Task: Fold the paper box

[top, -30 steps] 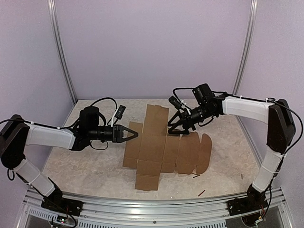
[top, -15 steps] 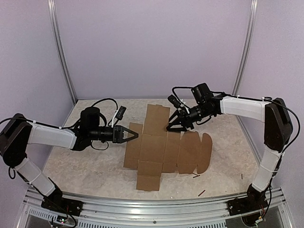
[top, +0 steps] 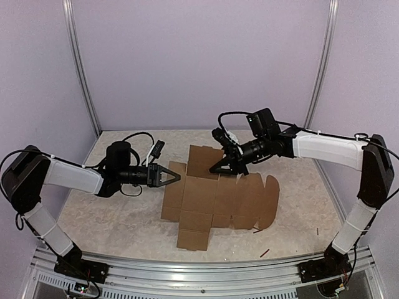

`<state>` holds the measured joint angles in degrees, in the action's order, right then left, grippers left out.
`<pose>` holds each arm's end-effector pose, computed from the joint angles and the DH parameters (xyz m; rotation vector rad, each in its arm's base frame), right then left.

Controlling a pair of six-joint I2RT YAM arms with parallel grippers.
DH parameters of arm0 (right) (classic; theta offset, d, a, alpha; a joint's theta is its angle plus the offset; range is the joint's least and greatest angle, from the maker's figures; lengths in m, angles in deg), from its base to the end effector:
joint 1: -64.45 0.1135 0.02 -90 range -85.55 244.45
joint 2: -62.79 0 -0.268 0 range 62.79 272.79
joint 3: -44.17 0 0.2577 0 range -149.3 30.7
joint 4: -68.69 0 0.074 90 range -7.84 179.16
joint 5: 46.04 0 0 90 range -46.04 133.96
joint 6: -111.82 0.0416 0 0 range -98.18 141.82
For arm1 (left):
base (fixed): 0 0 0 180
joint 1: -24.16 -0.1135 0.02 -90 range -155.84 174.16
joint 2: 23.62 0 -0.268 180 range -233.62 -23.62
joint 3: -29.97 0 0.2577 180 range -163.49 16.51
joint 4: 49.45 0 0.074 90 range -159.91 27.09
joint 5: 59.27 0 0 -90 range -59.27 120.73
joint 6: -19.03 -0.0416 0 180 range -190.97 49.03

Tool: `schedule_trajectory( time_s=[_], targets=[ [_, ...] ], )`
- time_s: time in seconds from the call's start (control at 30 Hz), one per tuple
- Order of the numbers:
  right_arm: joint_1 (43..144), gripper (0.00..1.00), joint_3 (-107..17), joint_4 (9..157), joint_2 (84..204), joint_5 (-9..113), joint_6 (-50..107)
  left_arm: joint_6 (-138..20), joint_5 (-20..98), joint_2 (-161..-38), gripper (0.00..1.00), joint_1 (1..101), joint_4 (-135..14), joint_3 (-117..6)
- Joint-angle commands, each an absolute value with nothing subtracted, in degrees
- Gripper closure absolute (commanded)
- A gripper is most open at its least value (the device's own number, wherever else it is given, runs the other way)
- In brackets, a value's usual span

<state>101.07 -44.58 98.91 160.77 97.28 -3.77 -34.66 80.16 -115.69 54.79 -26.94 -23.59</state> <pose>0.2914 0.2582 0.2748 -1.5130 1.5428 1.1462 0.2665 -0.1945 0.1930 0.5798 1.9844 -1.5617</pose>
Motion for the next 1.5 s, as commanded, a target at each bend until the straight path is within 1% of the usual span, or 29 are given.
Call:
schedule_trajectory(
  time_s=[0.0,0.07,0.23,0.4,0.67,0.7,0.87,1.03,1.17,1.27,1.3,1.37,1.47],
  targets=[
    [104.94,0.8,-40.64,93.56,156.55,85.49,-7.41,-31.96,81.67,-117.17,1.0,53.82,-24.08,-23.68],
    [105.67,0.86,-40.57,93.23,156.47,82.42,-7.93,-31.22,81.46,-117.37,1.0,53.41,-23.85,-23.59],
    [107.33,0.91,-38.81,92.23,156.38,75.81,-10.6,-28.45,81.39,-118.81,1.0,51.85,-23.05,-23.39],
    [109.18,1.0,-36.42,88.74,156.87,67.52,-11.29,-25.08,82.97,-121.82,1.0,51.5,-20.86,-24.06],
    [110.67,1.0,-34.12,87.52,157.39,63.45,-14.2,-18.4,82.73,-126.13,1.0,50.44,-19.12,-24.56],
    [111.51,0.98,-33.42,87.44,157.43,62.53,-15.47,-17.15,82.73,-126.99,1.0,50.24,-18.1,-24.33],
    [117.2,0.79,-30.51,89.27,158.63,58.24,-21.97,-14.42,81.18,-130.49,1.0,49.46,-16.61,-24.05],
    [119.75,0.58,-29.73,90.75,161.38,58.7,-23.02,-14.64,80.1,-133.42,1.0,49.04,-17.08,-24.22],
    [120.08,0.49,-32.04,92.92,165.18,59.79,-22.25,-14.84,80.14,-136.02,1.0,48.97,-16.94,-24.61],
    [120.08,0.45,-34.36,95.39,168.52,60.74,-22.46,-15.03,80.14,-137.32,0.98,48.79,-17.25,-24.92],
    [120.1,0.44,-34.94,95.9,169.51,60.91,-22.48,-15.15,80.16,-138.03,0.97,48.73,-17.59,-25.09],
    [120.09,0.42,-35.82,96.6,171.21,61.49,-22.54,-15.14,79.79,-138.82,0.91,48.51,-18.35,-25.4],
    [120.08,0.39,-36.59,97.1,173.22,62.16,-22.44,-14.75,79.22,-139.86,0.76,48.05,-18.22,-25.18]
  ],
)
